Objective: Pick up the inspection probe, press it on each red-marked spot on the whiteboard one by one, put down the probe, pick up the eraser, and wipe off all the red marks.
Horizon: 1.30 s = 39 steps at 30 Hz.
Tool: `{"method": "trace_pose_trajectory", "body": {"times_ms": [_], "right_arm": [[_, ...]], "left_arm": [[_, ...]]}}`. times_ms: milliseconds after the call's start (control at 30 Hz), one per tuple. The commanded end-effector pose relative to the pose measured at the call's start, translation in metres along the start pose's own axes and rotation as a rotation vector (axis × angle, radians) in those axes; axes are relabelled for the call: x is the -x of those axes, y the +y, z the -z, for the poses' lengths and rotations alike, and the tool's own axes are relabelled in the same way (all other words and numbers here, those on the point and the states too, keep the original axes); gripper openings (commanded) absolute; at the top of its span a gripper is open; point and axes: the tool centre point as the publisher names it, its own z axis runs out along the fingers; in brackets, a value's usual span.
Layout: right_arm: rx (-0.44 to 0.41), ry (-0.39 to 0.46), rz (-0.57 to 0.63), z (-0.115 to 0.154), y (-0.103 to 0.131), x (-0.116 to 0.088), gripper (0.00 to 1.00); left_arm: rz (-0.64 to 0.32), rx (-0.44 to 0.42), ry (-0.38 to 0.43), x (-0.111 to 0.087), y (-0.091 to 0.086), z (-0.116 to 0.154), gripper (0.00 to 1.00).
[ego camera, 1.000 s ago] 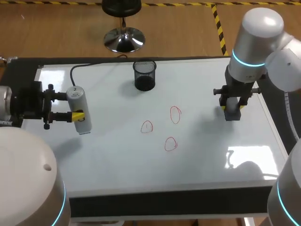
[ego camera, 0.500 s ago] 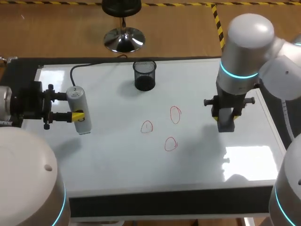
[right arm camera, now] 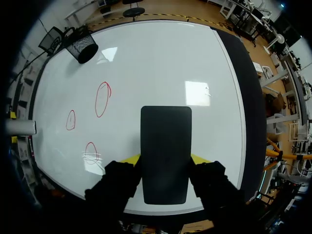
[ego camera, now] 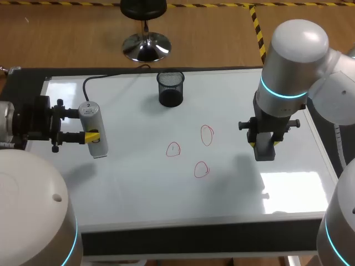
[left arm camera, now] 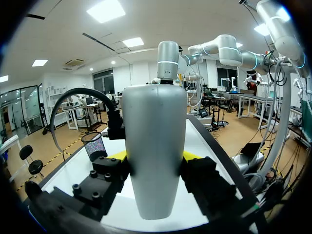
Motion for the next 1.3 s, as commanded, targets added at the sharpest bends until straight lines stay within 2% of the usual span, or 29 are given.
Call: {"method": "trace_pose_trajectory", "body": {"times_ms": [33, 133, 267, 333, 500, 933, 1300], "right_arm": [[0.001, 0.001, 0.001, 0.001, -0.001, 0.001, 0.0], [-0.006, 0.016, -0.021, -0.006, 0.002, -0.001, 0.0], [-0.036, -0.002, -0.04, -0.016, -0.002, -0.015, 0.0], [-0.046, 0.014, -0.051, -0.017, -0.006, -0.021, 0.0], [-0.043, 0.012, -0.031, -0.017, -0.02, -0.043, 0.0], [-0.024, 0.06, -0.007, -0.008, -0.035, -0.096, 0.0], [-0.025, 0.127, 0.06, -0.005, -0.033, -0.149, 0.0]], "left_arm": [[-0.002, 0.0, -0.003, -0.001, -0.002, 0.001, 0.0], [-0.002, 0.0, -0.003, -0.001, -0.002, 0.001, 0.0], [-0.002, 0.0, -0.003, -0.001, -0.002, 0.001, 0.0], [-0.002, 0.0, -0.003, -0.001, -0.002, 0.001, 0.0], [-0.002, 0.0, -0.003, -0.001, -0.002, 0.001, 0.0], [-0.002, 0.0, -0.003, -0.001, -0.002, 0.001, 0.0], [-0.002, 0.0, -0.003, -0.001, -0.002, 0.001, 0.0]]}}
